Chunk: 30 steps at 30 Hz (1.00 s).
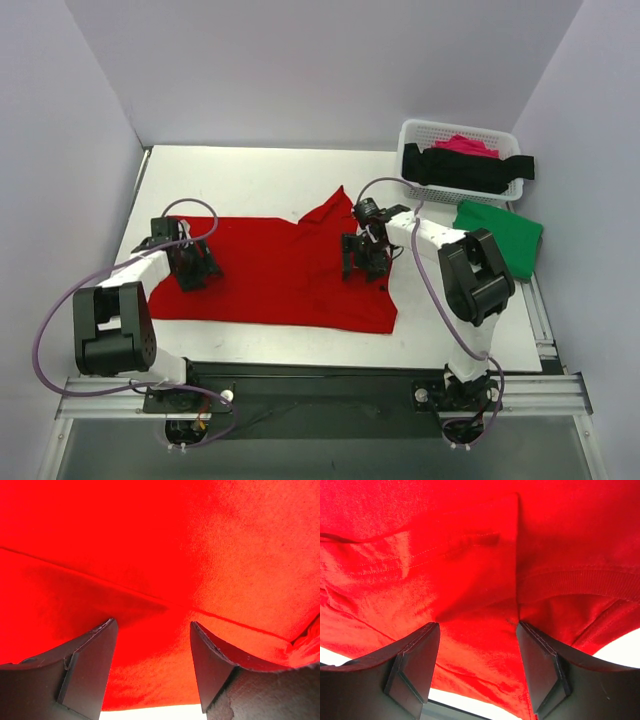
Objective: Fold and stack the t-shirts
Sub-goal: Fold the flattened tshirt in 1/3 of the way
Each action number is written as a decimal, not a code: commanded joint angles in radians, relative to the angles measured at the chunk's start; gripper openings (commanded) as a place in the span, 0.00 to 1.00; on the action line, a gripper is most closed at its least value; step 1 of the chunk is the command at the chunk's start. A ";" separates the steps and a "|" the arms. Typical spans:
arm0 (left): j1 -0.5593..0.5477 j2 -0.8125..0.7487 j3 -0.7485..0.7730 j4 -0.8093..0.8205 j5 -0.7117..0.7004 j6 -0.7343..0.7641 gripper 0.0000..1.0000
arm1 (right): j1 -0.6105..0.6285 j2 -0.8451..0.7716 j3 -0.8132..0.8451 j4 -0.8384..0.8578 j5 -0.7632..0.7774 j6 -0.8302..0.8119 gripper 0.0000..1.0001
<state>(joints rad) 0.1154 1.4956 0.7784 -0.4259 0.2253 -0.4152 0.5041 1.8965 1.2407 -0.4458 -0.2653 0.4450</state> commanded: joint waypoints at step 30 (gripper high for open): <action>-0.062 -0.302 -0.196 -0.116 -0.017 -0.163 0.71 | -0.007 -0.209 -0.323 -0.053 0.032 0.113 0.64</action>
<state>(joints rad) 0.0647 1.2186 0.5785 -0.5190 0.1947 -0.5694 0.4969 1.6882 0.9588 -0.3813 -0.2852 0.5434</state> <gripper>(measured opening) 0.706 0.635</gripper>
